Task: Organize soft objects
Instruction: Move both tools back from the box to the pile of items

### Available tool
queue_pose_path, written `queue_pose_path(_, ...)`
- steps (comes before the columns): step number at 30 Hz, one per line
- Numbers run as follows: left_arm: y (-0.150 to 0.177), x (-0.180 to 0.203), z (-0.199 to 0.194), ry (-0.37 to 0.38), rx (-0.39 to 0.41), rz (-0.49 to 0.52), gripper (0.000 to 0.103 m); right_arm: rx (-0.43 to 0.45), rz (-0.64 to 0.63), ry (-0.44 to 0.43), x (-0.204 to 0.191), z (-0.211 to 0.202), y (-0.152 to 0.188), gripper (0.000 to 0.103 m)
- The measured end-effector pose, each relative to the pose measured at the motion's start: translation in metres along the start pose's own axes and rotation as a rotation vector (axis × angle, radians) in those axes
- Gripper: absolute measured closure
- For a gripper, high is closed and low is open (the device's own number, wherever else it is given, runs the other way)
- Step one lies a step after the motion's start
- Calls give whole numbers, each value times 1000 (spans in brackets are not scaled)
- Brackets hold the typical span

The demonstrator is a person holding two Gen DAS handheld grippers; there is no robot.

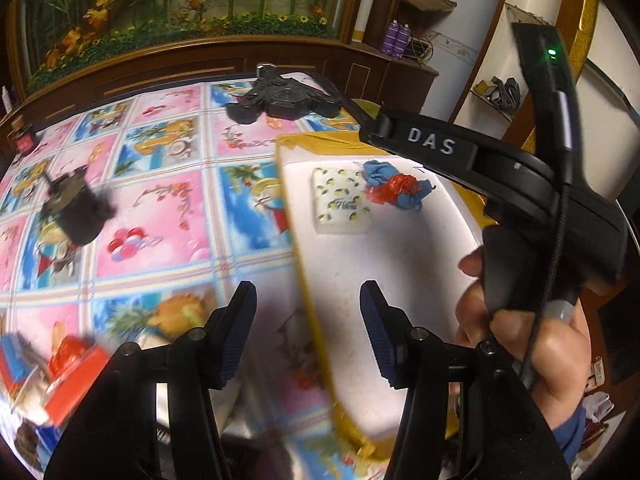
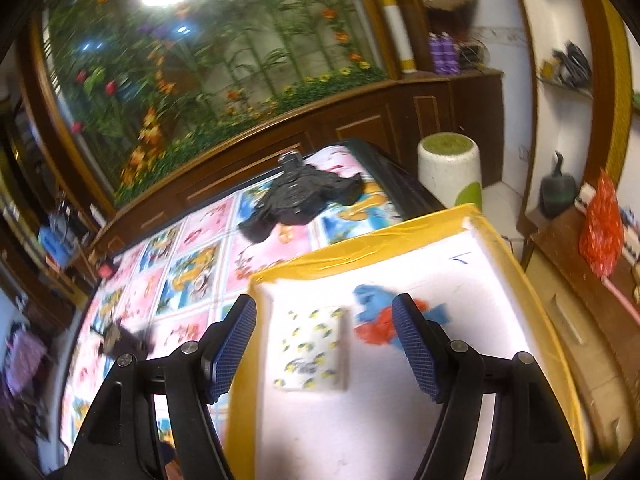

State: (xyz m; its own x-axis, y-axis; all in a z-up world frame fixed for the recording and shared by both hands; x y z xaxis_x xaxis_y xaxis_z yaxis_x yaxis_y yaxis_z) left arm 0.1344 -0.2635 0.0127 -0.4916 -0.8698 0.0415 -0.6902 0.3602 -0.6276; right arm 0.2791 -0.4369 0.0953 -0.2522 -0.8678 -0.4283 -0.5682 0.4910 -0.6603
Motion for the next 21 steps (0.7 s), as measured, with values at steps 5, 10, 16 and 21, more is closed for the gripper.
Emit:
queue_pose_path(5, 34, -22, -28, -43, 16, -17, 51, 0, -112, -23, 3, -32, 71, 32)
queue_pose_path(10, 81, -57, -68, -99, 22, -50, 51, 5, -238, -69, -28, -35, 112, 32)
queue_pose_path(16, 127, -99, -105, -179, 35, -125, 51, -29, -269, -160, -52, -31, 144, 32)
queue_pose_path(21, 154, -128, -114, -217, 20, -197, 51, -43, -293, -235, -70, -38, 168, 32)
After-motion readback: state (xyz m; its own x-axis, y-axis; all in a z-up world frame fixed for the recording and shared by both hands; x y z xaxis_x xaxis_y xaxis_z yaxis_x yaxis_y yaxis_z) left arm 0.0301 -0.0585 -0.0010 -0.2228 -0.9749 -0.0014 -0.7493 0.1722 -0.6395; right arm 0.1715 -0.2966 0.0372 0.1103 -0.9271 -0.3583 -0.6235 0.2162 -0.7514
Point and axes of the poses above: each gripper's, at about its wrist camera, not at the fingertips, and z roughly the way its jaws point, x to its right, y to its underside, the point moved 10 cm from there along z, roughly the way its jaws point, and after that the axes turned 13 degrees about z, right-handed, at the moved point
